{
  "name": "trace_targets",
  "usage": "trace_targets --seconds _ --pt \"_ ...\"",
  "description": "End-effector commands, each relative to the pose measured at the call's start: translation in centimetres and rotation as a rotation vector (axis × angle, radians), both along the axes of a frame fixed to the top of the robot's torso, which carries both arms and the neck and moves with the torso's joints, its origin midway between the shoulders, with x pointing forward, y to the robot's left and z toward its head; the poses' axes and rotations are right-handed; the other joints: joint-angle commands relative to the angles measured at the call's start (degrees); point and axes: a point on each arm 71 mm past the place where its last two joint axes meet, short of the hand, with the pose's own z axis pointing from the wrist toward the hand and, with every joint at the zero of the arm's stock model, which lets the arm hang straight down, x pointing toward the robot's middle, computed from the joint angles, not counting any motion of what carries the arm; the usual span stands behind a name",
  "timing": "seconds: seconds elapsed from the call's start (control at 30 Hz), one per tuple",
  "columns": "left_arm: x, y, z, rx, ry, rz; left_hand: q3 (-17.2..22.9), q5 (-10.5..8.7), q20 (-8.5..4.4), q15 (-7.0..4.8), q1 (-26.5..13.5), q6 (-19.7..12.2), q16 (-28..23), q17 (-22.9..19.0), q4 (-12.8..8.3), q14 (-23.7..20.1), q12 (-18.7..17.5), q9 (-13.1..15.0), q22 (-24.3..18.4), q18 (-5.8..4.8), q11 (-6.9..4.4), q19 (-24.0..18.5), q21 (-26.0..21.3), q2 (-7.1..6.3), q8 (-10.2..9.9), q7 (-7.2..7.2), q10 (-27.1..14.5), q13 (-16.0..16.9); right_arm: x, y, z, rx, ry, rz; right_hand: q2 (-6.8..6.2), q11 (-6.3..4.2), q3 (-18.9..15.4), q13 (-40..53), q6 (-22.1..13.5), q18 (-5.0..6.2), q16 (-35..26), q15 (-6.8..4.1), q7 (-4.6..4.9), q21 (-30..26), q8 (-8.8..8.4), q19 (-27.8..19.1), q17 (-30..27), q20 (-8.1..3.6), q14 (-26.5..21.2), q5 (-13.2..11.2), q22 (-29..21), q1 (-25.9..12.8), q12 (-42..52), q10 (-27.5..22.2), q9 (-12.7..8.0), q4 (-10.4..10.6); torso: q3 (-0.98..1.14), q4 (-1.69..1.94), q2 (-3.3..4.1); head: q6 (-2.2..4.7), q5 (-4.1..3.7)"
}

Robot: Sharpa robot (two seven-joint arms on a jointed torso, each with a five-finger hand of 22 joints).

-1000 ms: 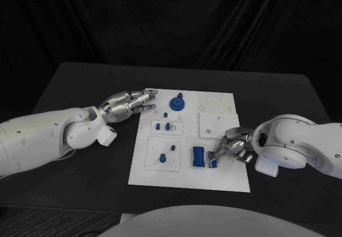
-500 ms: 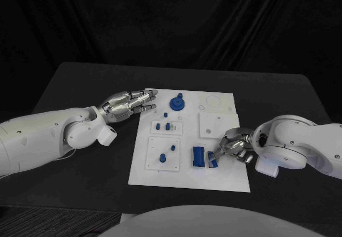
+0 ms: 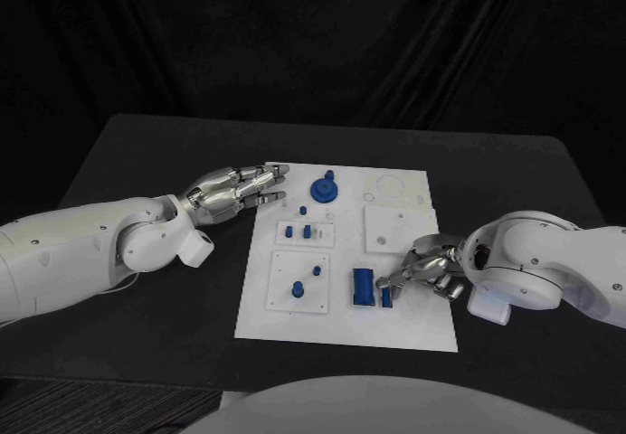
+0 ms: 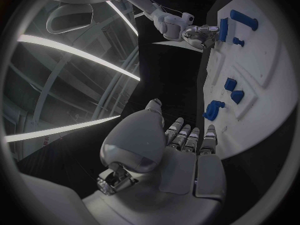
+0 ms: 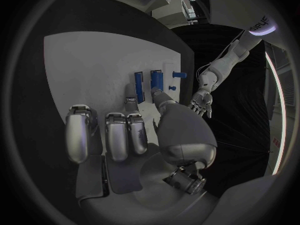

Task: Assemble the parts on the task board

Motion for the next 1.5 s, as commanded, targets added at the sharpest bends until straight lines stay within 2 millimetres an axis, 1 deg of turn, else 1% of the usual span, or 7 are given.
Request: trace_targets --seconds 0.03,0.87,1.1,1.27,1.33,1.4,1.5 --pt "-0.1 -0.2 0.0 -0.015 0.002 -0.017 0.04 0.35 0.01 0.34 0.12 0.46 -0.21 -0.07 -0.28 -0.02 0.31 0.06 0.05 -0.03 0.07 0.51 0.29 0.48 0.38 0.12 0.29 0.07 -0.1 -0.1 -0.1 -0.008 0.003 -0.002 0.03 0.29 -0.89 15.09 -0.37 0.68 0.15 0.19 0.29 -0.24 -0.08 2.23 15.09 0.30 5.89 -1.07 12.35 -0.92 0.15 5.94 -0.11 0.63 0.03 0.00 0.00 -0.01 0.04" --pt "0.0 0.0 0.1 -0.029 -0.016 -0.007 -0.10 0.32 0.06 0.39 0.34 0.90 -0.21 -0.07 -0.72 -0.02 0.41 0.13 0.15 -0.04 -0.05 0.60 0.34 -0.03 0.55 0.40 0.45 0.09 1.2 -3.3 7.1 0.314 -0.286 -0.114 6.26 -0.86 -14.25 15.09 3.28 1.06 -0.05 -0.74 -1.01 -1.60 2.56 1.62 14.62 -0.48 5.78 0.42 11.87 -13.09 0.15 5.94 0.24 17.28 0.09 -0.06 -0.06 -0.01 0.22" --pt "0.0 -0.1 0.6 -0.077 -0.073 0.017 -0.77 -0.79 -0.36 0.04 0.99 1.77 -0.21 -0.07 -1.92 -0.02 0.55 0.20 0.02 -0.08 -0.47 0.64 0.35 -1.55 0.91 0.52 0.71 0.11 3.3 -3.4 12.0 0.664 -0.741 -0.204 8.97 -1.14 -19.36 9.29 2.61 5.91 -19.75 -1.20 -0.97 -27.43 1.91 -9.32 -14.09 -0.57 -1.68 7.16 0.54 -7.02 -6.71 0.84 -0.10 17.34 0.02 -0.07 -0.23 -0.01 0.25" --pt "0.0 0.3 1.2 -0.114 -0.140 0.065 -1.90 -2.11 -1.17 -0.58 -0.65 3.08 -0.21 -0.07 1.45 -0.02 0.60 0.29 -0.43 -0.29 -0.94 0.43 0.23 -1.64 1.36 0.43 0.78 0.10 4.1 -4.1 12.9 0.753 -1.022 -0.212 10.24 3.00 -22.84 -24.85 -1.10 8.69 -60.18 3.17 2.33 -59.75 -0.29 -22.39 -47.05 3.20 -14.83 12.97 -19.49 -4.07 -49.70 -25.20 -2.04 16.96 0.02 -0.15 -0.28 -0.01 0.55" --pt "-0.1 0.5 1.3 -0.130 -0.174 0.092 -2.10 -2.49 -1.42 -0.77 -0.81 3.36 -0.21 -0.07 1.96 -0.02 0.61 0.31 -0.59 -0.33 -1.10 0.34 0.18 -1.78 1.43 0.38 0.80 0.10 4.2 -4.1 12.2 0.779 -1.032 -0.185 9.03 8.25 -23.22 -33.95 -6.29 6.75 -71.70 9.35 4.36 -68.95 -2.56 -31.05 -53.16 6.88 -25.78 13.25 -26.13 0.36 -62.49 -36.95 -4.42 17.38 0.07 -0.11 -0.22 -0.01 0.38" --pt "-0.2 0.7 1.5 -0.138 -0.216 0.116 -4.21 -11.64 -1.84 -1.59 -0.39 3.67 -0.21 -0.07 2.10 -0.02 1.18 0.34 -2.80 -0.33 -1.95 -0.78 -0.54 -5.79 1.46 -0.51 1.92 0.28 4.5 -3.9 11.1 0.807 -0.990 -0.151 8.46 14.60 -24.40 -44.23 -21.27 2.48 -85.37 16.65 -0.70 -80.08 -2.05 -49.21 -61.06 11.05 -48.93 9.35 -34.81 2.47 -75.77 -54.77 -9.58 17.51 0.12 -0.05 -0.24 -0.01 0.22" --pt "-0.5 1.0 1.6 -0.130 -0.293 0.144 4.96 -20.33 -2.34 -2.47 -7.24 2.90 -0.21 -0.07 2.49 -0.02 0.89 0.14 -3.14 0.18 -3.29 -0.94 -0.57 -17.60 0.93 -1.41 1.92 0.08 4.7 -3.7 9.3 0.842 -0.951 -0.115 8.27 7.19 -25.49 -59.03 -42.36 3.17 -88.16 15.22 -6.78 -82.02 -4.69 -82.35 -71.92 14.13 -79.80 5.21 -68.74 2.64 -85.36 -76.65 -17.34 17.50 0.05 -0.03 -0.38 -0.01 -0.35"
